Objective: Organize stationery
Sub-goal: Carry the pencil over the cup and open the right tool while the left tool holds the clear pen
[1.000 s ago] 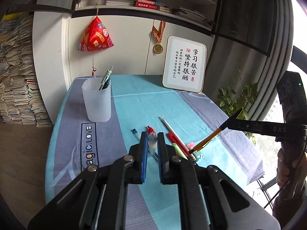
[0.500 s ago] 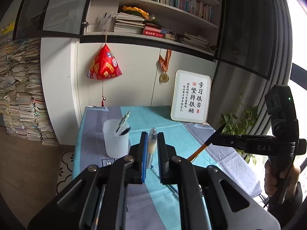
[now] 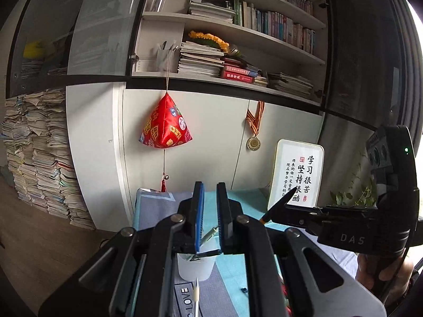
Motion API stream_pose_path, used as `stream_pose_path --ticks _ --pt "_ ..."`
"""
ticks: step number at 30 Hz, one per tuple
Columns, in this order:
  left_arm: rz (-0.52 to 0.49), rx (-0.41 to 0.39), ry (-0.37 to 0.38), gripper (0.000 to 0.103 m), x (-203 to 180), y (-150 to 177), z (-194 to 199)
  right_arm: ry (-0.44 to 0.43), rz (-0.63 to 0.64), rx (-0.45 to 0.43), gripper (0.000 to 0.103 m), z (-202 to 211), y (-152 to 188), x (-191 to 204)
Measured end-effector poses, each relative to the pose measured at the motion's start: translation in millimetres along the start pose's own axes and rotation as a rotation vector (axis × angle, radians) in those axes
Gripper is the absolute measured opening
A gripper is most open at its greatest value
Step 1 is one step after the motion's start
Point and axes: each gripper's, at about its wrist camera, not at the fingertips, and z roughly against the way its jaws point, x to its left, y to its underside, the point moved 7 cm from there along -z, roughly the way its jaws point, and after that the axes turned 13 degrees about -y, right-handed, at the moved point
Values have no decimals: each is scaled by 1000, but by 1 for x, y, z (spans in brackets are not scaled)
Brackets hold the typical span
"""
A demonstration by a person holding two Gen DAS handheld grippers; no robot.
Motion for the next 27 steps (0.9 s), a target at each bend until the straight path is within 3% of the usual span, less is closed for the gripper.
stream_pose_path --ticks 3,8,10,12,15,19,21,23,25,27 --pt "6 38 -8 8 8 14 -11 10 -4 13 11 -21 -4 -5" --pt "5 125 -32 12 24 66 -10 47 8 46 11 -52 -3 -14" --pt "6 163 -50 21 28 89 -9 51 19 68 11 -65 2 -13" --pt "10 204 -51 45 30 112 -9 82 50 82 11 -75 8 -11" --pt "-33 260 -72 56 26 144 -13 81 58 116 11 -89 18 -8" --pt "-89 356 -72 56 19 189 -19 118 74 129 14 -92 25 -9" --pt "-93 387 -66 56 17 205 -21 125 70 114 25 -86 24 -10" --pt "-102 412 -68 56 17 218 -24 105 52 89 45 -77 23 -10" --pt "-107 421 -65 53 16 227 -29 98 46 60 47 -66 23 -9" --pt "-107 460 -16 19 11 234 -33 96 45 40 47 -55 25 -8"
